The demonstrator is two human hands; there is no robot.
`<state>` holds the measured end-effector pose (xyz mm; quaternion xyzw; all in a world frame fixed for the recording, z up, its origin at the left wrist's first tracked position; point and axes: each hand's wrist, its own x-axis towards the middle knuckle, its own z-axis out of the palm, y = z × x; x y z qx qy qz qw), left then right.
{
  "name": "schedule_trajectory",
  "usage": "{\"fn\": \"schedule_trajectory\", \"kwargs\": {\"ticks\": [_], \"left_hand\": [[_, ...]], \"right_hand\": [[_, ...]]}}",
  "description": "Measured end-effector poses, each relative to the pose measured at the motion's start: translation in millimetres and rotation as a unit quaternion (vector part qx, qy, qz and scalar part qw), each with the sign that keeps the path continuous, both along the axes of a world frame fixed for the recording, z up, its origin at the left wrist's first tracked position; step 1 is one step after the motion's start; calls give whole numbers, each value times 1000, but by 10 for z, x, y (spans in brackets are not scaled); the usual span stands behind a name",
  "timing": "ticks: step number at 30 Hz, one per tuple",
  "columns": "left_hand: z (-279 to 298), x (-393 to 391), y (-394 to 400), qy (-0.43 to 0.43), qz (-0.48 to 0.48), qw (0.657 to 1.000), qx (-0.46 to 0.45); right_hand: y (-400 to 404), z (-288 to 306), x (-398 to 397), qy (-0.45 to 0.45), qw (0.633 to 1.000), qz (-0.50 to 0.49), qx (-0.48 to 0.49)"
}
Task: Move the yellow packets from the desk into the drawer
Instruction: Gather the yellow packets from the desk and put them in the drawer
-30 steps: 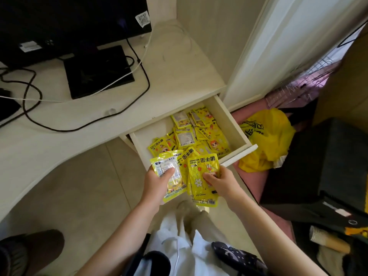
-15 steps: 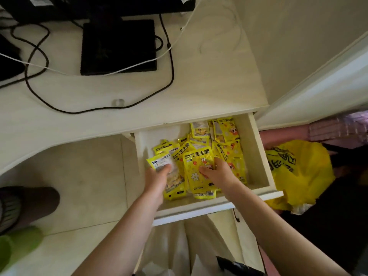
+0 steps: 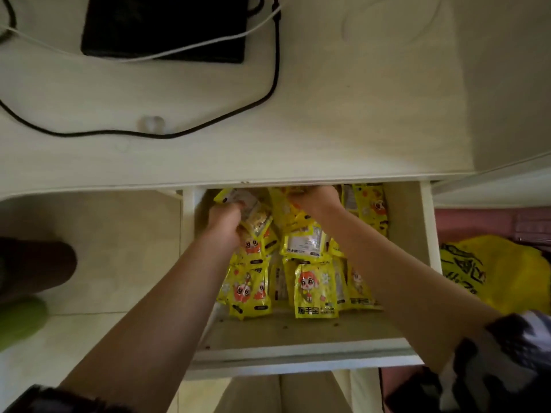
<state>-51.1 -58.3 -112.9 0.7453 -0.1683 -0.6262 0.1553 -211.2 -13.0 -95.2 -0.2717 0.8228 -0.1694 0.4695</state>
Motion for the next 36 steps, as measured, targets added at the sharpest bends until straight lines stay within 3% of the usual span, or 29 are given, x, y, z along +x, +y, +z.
{"fn": "schedule_trajectory", "kwargs": {"ticks": [2, 9, 16, 28, 36], "left_hand": [[-23, 12, -46, -34, -37, 999, -16], [29, 132, 121, -108, -160, 978, -77], [327, 202, 527, -126, -218, 961, -112], [1141, 593, 1337, -202, -325, 894, -235], [1561, 1262, 2001, -258, -299, 872, -288]], "right_hand": [[-4, -36, -42, 64, 998, 16, -6], [277, -6, -222, 139, 989, 49, 17], [721, 210, -224, 129, 987, 91, 29], [1409, 1023, 328, 96, 982, 158, -31], [1605, 1400, 982, 139, 927, 334, -101]]}}
